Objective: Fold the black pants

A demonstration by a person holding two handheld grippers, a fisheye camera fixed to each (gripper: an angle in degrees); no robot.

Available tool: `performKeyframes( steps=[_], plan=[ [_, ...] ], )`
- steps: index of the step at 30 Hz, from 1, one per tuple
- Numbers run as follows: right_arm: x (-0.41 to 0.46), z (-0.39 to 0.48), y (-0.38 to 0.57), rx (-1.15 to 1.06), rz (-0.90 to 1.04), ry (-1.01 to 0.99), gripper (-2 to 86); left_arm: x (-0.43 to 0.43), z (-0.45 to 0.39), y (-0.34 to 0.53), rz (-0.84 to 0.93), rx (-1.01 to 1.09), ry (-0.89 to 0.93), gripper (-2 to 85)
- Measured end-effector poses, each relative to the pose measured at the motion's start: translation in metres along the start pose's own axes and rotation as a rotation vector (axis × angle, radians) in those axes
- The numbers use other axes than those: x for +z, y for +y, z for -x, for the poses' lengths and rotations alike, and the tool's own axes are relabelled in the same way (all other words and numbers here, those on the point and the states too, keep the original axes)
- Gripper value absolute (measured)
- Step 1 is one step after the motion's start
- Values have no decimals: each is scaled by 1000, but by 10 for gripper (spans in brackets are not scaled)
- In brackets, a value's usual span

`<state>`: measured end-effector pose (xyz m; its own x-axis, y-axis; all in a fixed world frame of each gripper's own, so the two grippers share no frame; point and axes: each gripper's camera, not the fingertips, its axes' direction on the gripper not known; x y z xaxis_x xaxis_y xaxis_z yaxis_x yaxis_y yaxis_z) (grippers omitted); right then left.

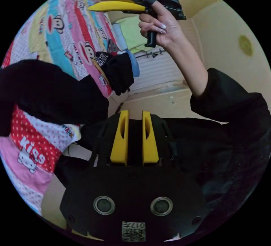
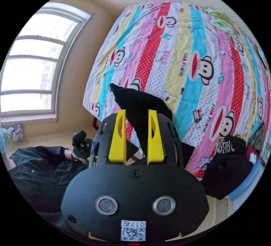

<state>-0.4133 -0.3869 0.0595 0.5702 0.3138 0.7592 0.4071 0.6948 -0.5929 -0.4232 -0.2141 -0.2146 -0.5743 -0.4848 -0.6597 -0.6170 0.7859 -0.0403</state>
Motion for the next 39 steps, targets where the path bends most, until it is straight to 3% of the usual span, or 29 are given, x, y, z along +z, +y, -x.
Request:
performKeyframes(
  steps=[5,7,11,13,15,17,19,23,25,27,32,34,37,39],
  plan=[
    [155,77,-90,-168,193,42,166,-36,45,74,-238,-237,2,64],
    [221,121,-114,-251,284,277,180,-40,50,94,-304,-276,0,65],
    [310,158,-121,-319,394,481,181,-36,50,115,-373,-332,-19,83],
    [358,159,-106,-383,446,694,137,-34,46,118,-400,-343,-32,87],
    [357,168,-94,-463,451,771,81,-34,38,121,-435,-351,-58,88],
    [324,169,-85,-436,409,674,65,-35,32,123,-470,-356,-98,90],
    [255,152,-61,-374,291,387,60,-35,31,124,-513,-389,-150,110],
    [151,120,6,-396,91,5,54,-37,31,120,-704,-434,-202,171],
    [76,114,65,-488,-64,-205,48,-33,32,112,-738,-455,-269,198],
    [23,121,110,-582,-140,-279,40,-31,25,101,-756,-483,-389,236],
    [-104,153,216,-776,-351,-356,28,-28,-18,91,-829,-327,-436,241],
    [-170,166,260,-906,-449,-421,24,-26,-35,84,-833,-188,-351,241],
    [-248,181,309,-1067,-580,-514,21,-16,-47,51,-759,108,15,247],
    [-292,185,330,-1109,-664,-557,19,17,-64,-3,-548,341,481,226]
  ],
)
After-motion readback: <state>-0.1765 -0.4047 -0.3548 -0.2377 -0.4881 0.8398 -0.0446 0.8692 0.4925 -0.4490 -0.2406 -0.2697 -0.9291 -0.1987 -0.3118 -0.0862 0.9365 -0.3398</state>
